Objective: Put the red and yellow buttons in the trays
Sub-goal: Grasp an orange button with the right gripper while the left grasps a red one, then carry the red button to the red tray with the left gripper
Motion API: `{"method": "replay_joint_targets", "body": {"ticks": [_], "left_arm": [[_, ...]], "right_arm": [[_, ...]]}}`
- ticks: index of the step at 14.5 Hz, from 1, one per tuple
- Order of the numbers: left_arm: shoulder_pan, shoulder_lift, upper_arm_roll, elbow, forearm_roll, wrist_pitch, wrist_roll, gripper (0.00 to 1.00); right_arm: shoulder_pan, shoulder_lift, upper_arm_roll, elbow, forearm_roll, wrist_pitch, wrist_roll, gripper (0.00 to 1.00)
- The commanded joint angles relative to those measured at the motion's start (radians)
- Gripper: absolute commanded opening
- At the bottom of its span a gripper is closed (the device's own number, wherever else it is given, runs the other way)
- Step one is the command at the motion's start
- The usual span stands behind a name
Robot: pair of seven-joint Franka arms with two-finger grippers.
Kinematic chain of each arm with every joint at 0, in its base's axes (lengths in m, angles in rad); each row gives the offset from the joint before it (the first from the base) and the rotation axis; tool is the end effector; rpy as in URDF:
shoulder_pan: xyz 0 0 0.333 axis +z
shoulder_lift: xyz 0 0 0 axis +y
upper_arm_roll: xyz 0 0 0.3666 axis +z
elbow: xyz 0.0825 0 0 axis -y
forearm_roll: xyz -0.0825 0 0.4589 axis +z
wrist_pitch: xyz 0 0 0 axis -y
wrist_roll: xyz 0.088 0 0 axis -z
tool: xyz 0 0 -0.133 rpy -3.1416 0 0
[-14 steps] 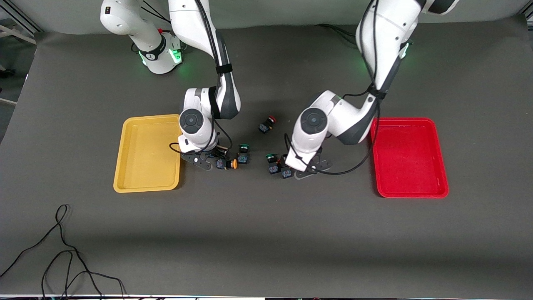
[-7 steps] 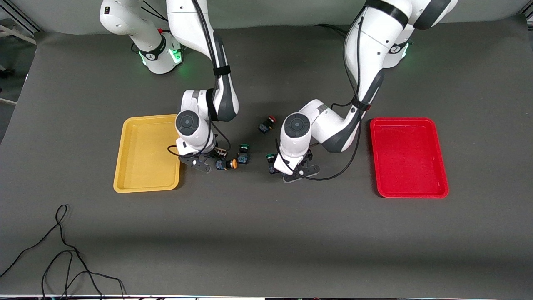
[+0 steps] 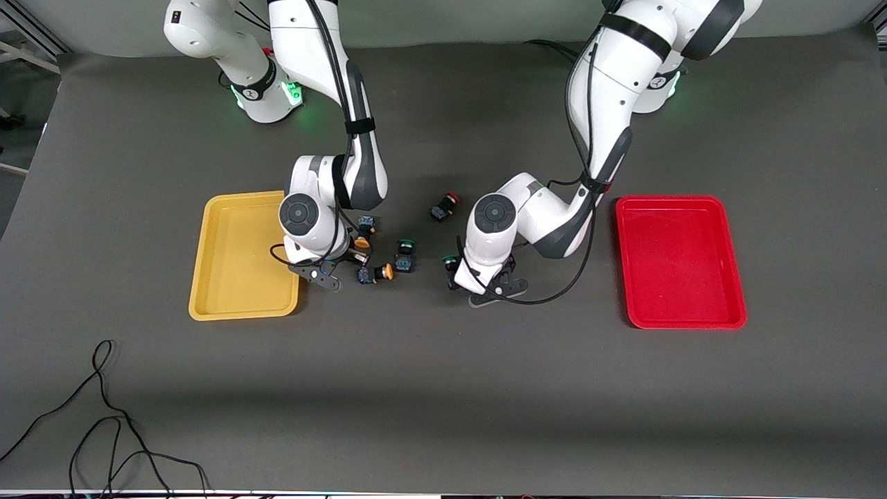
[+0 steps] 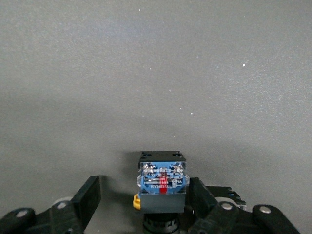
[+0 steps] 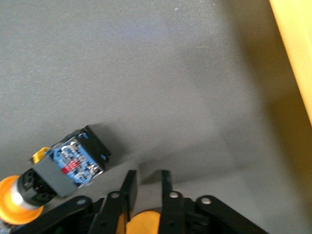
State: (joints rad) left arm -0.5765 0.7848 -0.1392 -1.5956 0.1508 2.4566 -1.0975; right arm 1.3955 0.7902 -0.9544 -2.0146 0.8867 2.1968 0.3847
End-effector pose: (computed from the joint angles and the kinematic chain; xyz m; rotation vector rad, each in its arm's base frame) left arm 0.6082 -0.5087 0.1375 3.0371 0.4799 0.0863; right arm 0.5679 0.3009 0.1441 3.0253 -0.7189 -0.1705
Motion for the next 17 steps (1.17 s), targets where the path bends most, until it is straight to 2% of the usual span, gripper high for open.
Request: {"method": "replay_joint_targets", "body": {"ticks": [1,2,6,9,11,13,15,17], "left_arm": [[-0.014,0.01,0.01,0.04,0.026,-0.021,-0.022,0.11],[-0.011,0.004,0.012,0.055,0.026,-0.047,-0.021,0.0],[-0.002,-0.016,0.016,0.208,0.026,-0.319,0.014,0.0],[0.068,-0.099,0.016,0.255,0.023,-0.566,0.302,0.0],[0.153,-0.169,0.016,0.241,0.019,-0.69,0.515,0.0],[0.242,-0.237,0.016,0.189,0.018,-0.749,0.722,0.0],[0.306,-0.31,0.021,0.082,0.019,-0.73,0.888,0.0],[0.38,-0.338,0.021,-0.005,0.019,-0.694,1.023,0.0]], "right_arm": [[0.011,-0.037,-0.014,0.016,0.015,-0.019,-0.027,1.0],[0.013,-0.045,-0.014,0.023,0.008,-0.019,-0.027,1.0],[0.033,-0.094,0.0,0.005,-0.041,-0.023,-0.026,1.0],[0.053,-0.109,0.038,-0.045,-0.042,-0.016,-0.021,1.0],[0.059,-0.106,0.06,-0.073,-0.042,0.015,-0.018,1.0],[0.059,-0.106,0.078,-0.096,-0.043,0.029,-0.024,1.0],[0.059,-0.106,0.077,-0.104,-0.061,0.027,-0.029,1.0],[0.059,-0.106,0.078,-0.105,-0.088,0.027,-0.029,0.97]]}}
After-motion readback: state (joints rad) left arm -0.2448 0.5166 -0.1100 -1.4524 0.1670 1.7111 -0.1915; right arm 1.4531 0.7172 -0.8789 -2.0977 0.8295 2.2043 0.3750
